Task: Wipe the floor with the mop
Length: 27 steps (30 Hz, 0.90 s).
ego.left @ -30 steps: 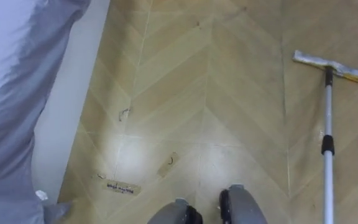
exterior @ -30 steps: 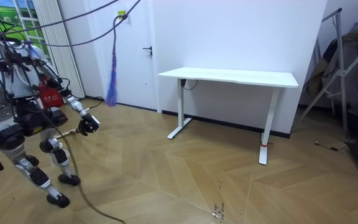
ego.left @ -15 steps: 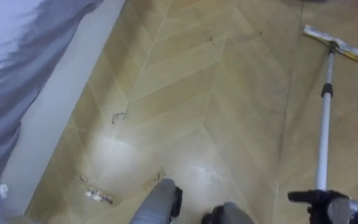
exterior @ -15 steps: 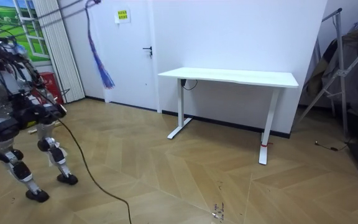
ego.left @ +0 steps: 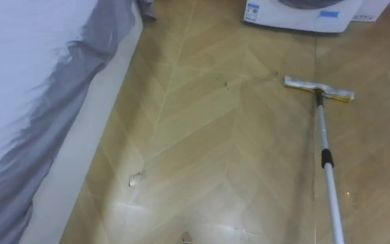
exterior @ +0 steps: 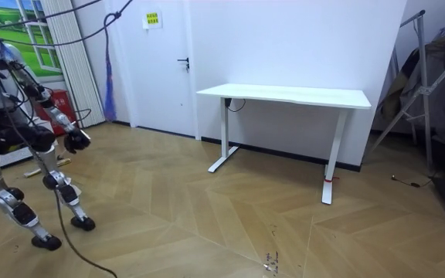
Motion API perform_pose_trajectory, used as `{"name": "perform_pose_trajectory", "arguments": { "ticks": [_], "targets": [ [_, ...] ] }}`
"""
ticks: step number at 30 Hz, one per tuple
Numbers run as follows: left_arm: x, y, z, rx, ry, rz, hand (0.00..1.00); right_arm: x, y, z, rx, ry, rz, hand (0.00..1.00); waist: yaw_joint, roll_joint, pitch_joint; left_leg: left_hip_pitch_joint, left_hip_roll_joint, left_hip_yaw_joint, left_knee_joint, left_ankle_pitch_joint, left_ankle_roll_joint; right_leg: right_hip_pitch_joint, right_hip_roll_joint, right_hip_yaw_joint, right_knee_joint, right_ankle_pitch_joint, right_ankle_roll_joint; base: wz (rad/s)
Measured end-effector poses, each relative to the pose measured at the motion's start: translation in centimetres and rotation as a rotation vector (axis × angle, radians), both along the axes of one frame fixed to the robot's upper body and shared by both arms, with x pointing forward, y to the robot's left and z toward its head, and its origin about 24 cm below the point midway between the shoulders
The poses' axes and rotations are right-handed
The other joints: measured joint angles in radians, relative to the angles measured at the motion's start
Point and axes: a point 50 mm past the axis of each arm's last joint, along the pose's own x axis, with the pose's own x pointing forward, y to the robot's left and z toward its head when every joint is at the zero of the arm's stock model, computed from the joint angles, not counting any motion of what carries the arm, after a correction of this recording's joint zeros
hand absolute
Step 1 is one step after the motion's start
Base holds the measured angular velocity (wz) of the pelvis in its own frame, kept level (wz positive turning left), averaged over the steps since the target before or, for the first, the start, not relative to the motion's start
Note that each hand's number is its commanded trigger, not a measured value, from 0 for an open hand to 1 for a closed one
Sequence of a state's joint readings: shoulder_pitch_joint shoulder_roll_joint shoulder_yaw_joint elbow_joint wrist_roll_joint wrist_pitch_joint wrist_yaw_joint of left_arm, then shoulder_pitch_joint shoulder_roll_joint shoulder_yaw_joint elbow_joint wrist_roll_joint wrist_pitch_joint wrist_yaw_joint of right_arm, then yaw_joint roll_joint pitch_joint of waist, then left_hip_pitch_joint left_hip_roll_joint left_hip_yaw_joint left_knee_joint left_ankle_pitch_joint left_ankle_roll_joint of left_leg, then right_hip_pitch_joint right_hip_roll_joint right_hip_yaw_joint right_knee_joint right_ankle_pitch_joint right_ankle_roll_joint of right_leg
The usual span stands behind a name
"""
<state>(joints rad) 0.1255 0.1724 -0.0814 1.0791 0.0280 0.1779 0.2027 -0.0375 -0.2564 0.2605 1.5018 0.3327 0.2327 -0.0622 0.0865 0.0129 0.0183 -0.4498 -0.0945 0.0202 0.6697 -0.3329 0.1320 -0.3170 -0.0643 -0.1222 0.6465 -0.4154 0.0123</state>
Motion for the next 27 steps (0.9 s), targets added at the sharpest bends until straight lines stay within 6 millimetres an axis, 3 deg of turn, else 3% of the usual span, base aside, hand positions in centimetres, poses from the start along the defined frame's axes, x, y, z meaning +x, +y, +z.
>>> {"name": "perform_pose_trajectory", "arguments": {
  "ticks": [2, 3, 4, 6, 11, 18, 27],
  "targets": [
    [-1.1, 0.1, -0.1, 0.017, 0.028, -0.008, 0.0, -0.7, 0.0, 0.0, 0.014, 0.024, 0.008, 1.0, -0.003, -0.019, -0.0017, 0.073, 0.0, -0.007, -0.074, 0.024, -0.007, 0.074, 0.002, -0.019, -0.08, 0.032, -0.005, 0.02],
    [-1.8, 0.2, -0.1, 0.023, 0.046, -0.003, 0.0, -1.4, 0.1, 0.0, 0.021, 0.048, 0.012, 1.0, -0.002, -0.027, -0.011, 0.115, 0.001, -0.009, -0.12, 0.037, -0.012, 0.116, 0.007, -0.022, -0.13, 0.052, -0.007, 0.0],
    [-2.2, 0.2, -0.1, 0.026, 0.056, 0.002, 0.0, -1.6, 0.1, 0.0, 0.024, 0.058, 0.02, 1.0, -0.001, -0.031, -0.0122, 0.136, 0.001, -0.009, -0.144, 0.044, -0.014, 0.138, 0.008, -0.023, -0.155, 0.059, -0.009, 0.0],
    [-3.3, 0.4, -0.2, 0.037, 0.09, 0.022, 0.0, -2.2, 0.3, -0.1, 0.035, 0.083, 0.029, 1.0, -0.003, -0.048, -0.008, 0.201, 0.002, -0.015, -0.204, 0.065, -0.021, 0.205, 0.014, -0.03, -0.226, 0.085, -0.013, 0.02],
    [-4.4, 0.4, -0.2, 0.039, 0.111, 0.063, 0.0, -3.4, 1.1, -0.3, 0.074, 0.13, 0.039, 1.0, -0.003, -0.058, -0.0062, 0.302, 0.016, -0.025, -0.268, 0.076, -0.037, 0.334, 0.032, -0.049, -0.35, 0.126, -0.025, 0.03],
    [-4.6, 0.0, -0.3, 0.031, 0.124, 0.056, 0.0, -4.4, 1.5, -0.4, 0.115, 0.143, 0.028, 1.0, -0.004, -0.063, -0.0038, 0.39, 0.016, -0.021, -0.317, 0.084, -0.048, 0.409, 0.037, -0.048, -0.376, 0.128, -0.028, -0.04],
    [-5.0, -0.1, -0.4, 0.014, 0.147, 0.016, 0.0, -4.5, 2.5, -0.7, 0.161, 0.117, 0.002, 1.0, -0.003, -0.063, -0.0038, 0.409, 0.017, -0.02, -0.325, 0.088, -0.052, 0.423, 0.039, -0.046, -0.376, 0.129, -0.029, 0.0]
  ]
}}
